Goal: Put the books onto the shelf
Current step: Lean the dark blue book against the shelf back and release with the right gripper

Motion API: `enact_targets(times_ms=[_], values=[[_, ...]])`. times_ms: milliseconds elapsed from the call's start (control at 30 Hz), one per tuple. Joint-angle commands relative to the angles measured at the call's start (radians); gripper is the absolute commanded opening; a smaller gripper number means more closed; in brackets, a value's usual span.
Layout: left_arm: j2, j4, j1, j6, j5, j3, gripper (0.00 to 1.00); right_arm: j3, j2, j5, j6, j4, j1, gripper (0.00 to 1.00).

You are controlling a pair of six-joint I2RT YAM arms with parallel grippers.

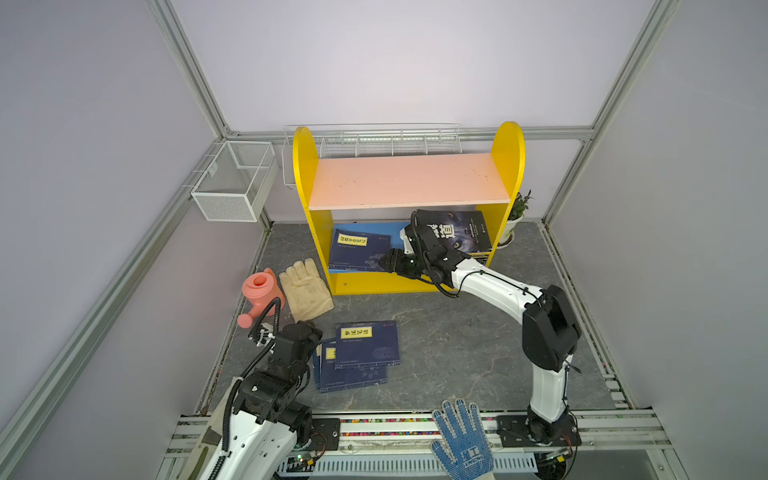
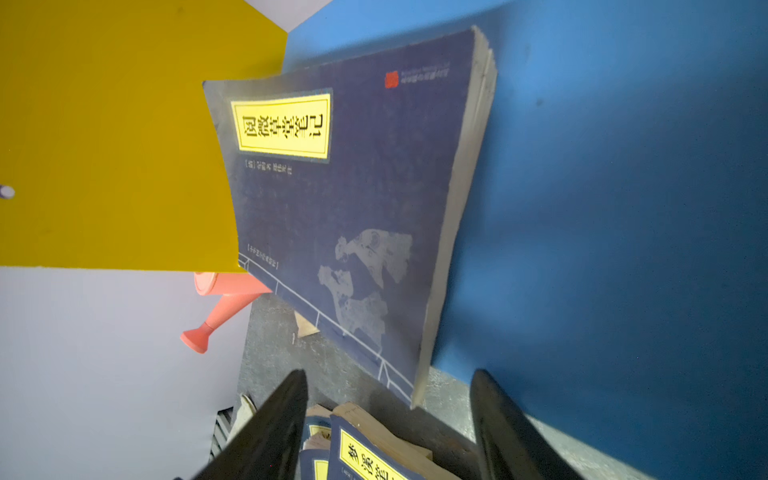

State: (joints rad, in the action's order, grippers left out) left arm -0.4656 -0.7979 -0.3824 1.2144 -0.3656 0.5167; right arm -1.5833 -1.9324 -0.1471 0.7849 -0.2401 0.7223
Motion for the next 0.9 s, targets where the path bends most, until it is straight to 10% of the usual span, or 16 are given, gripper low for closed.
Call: enact_targets(times_ms=[0, 300, 867], values=[[-0.009, -0.006, -0.003, -0.012, -0.004, 0.013, 0.84, 0.055, 0.074, 0.02, -0.058, -0.008, 0.023, 0.61], [-0.031, 0.013, -0.004, -0.016, -0.001, 0.007, 0.84, 0.056, 0.042, -0.019, -0.077, -0.019, 0.033, 0.2], [-0.034, 0.003, -0.003, -0.018, -0.013, 0.008, 0.84, -0.09, -0.081, -0.02, -0.101, -0.072, 0.036, 0.15]])
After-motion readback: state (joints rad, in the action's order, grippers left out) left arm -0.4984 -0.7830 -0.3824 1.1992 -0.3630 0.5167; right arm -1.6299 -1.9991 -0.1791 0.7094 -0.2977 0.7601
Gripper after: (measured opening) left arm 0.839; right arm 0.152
